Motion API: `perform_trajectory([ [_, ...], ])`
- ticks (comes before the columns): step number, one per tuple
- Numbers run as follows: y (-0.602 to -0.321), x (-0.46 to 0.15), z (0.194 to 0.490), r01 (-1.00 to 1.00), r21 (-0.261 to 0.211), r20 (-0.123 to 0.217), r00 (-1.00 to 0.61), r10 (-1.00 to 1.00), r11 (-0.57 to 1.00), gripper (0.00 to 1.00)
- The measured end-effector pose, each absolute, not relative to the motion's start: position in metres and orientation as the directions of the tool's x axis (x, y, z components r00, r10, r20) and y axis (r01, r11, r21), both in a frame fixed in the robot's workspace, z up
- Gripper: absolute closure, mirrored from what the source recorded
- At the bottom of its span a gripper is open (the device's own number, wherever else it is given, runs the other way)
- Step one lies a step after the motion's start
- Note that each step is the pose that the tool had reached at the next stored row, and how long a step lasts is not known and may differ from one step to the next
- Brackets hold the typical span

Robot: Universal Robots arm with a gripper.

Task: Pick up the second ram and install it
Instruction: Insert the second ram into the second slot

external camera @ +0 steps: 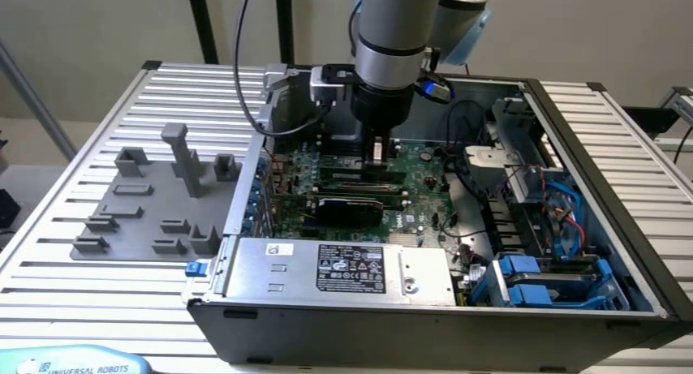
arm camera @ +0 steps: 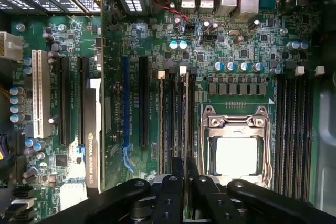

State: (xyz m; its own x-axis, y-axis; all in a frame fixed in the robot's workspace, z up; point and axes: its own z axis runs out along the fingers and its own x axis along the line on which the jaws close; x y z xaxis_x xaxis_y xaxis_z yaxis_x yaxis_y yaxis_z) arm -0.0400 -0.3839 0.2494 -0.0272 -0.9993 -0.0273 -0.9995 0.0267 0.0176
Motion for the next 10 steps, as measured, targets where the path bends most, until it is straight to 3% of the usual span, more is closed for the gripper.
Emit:
perform_trajectory([
  [10,-0.383,-0.039,0.231,-0.999,0.018,-0.027,-0.029,-0.999,0.028,0.86],
])
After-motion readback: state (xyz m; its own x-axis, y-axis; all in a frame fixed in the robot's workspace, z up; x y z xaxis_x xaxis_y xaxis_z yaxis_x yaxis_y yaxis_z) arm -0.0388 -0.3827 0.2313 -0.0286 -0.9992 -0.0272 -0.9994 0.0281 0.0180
